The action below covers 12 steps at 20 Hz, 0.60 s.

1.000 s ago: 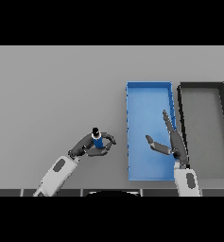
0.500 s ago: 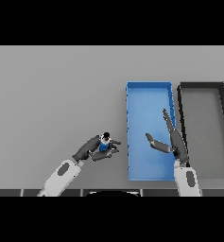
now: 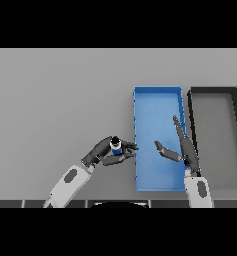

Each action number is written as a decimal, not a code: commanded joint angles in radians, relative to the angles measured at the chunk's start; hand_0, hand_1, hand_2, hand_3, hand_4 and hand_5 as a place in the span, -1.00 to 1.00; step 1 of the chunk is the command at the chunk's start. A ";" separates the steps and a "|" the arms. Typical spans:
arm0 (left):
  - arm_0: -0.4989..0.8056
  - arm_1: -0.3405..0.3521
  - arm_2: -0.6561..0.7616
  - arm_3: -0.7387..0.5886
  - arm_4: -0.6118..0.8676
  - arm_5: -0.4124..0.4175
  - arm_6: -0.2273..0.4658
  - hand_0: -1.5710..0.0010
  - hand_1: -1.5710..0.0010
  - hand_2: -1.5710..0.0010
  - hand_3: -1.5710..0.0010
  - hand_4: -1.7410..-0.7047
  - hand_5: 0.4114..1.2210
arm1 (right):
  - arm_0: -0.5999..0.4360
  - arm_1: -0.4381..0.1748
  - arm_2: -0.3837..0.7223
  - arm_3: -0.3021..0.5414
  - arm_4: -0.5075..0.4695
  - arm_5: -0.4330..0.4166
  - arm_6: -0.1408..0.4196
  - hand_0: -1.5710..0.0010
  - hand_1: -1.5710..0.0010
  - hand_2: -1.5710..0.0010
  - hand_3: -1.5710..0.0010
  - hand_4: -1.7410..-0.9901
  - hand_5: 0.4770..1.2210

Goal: Pick up the blue pipe and place it into the blue bin.

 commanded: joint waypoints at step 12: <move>0.010 -0.019 0.017 -0.047 -0.020 -0.074 0.074 -1.00 -1.00 -1.00 -1.00 -0.48 1.00 | -0.017 -0.025 0.001 -0.015 0.000 0.018 0.003 1.00 1.00 1.00 1.00 0.56 -0.73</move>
